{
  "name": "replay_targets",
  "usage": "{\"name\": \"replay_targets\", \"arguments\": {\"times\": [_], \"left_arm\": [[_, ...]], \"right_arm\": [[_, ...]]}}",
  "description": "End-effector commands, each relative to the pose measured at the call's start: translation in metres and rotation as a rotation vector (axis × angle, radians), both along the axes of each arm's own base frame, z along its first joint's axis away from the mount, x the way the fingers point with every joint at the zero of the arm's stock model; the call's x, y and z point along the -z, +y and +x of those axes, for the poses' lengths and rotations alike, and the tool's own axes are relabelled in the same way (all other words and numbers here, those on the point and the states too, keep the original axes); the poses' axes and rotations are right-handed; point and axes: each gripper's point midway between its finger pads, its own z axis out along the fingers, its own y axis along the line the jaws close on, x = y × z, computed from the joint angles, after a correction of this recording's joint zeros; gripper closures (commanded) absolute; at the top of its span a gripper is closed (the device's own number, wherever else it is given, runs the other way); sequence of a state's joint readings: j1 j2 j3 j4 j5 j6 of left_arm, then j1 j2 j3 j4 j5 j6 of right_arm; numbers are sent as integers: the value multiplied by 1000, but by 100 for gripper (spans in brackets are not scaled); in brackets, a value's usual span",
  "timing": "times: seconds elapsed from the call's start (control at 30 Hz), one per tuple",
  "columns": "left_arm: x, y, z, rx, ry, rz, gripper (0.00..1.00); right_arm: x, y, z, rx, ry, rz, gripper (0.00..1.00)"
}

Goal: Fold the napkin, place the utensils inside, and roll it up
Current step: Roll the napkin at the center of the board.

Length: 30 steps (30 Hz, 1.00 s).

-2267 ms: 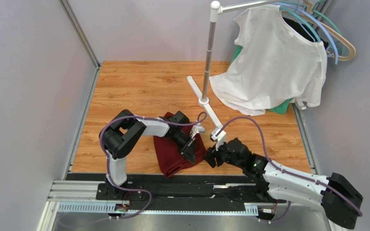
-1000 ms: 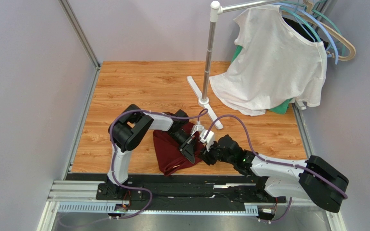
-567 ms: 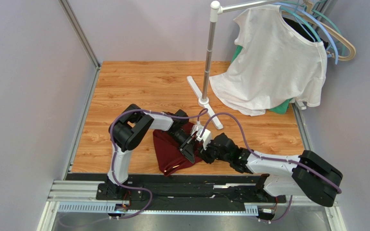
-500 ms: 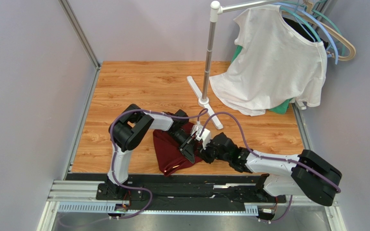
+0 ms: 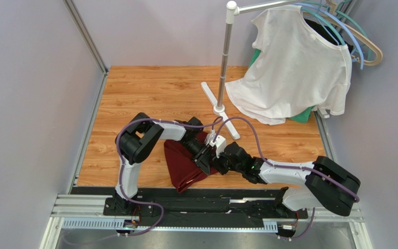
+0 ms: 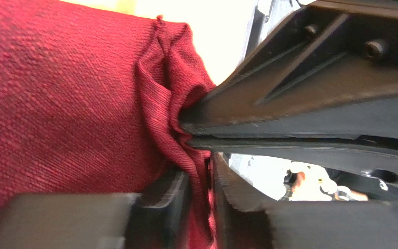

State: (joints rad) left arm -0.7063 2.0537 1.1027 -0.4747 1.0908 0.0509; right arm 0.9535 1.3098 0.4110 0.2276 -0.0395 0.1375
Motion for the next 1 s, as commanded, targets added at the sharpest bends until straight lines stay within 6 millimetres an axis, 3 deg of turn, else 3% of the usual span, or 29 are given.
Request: {"name": "replay_targets", "arguments": {"times": [0.0, 0.03, 0.07, 0.23, 0.27, 0.4, 0.6, 0.73, 0.87, 0.93, 0.97], "left_arm": [[-3, -3, 21, -43, -143, 37, 61], [-6, -4, 24, -50, -158, 39, 58], [-8, -4, 26, -55, -166, 38, 46], [-12, -2, 31, -70, -187, 58, 28], [-13, -1, 31, -72, -195, 60, 19], [-18, 1, 38, -109, -241, 78, 11], [-38, 8, 61, -198, -363, 99, 4], [-40, 15, 74, -250, -409, 120, 1], [-39, 24, 75, -279, -452, 137, 1], [-50, 27, 81, -330, -517, 114, 1], [-42, 38, 77, -353, -522, 141, 1]], "right_arm": [[17, -21, 11, 113, 1, -101, 96], [18, -22, 11, 117, 4, -104, 96], [19, -23, 11, 123, 9, -106, 97], [23, -27, 14, 166, 19, -133, 98], [25, -28, 14, 169, 20, -137, 98], [25, -32, 16, 193, 17, -144, 98], [24, -35, 18, 222, 13, -142, 98], [22, -36, 18, 234, 10, -128, 98], [21, -38, 17, 243, 9, -123, 99], [21, -39, 18, 247, 10, -128, 99], [21, -39, 18, 249, 9, -127, 99]]}}
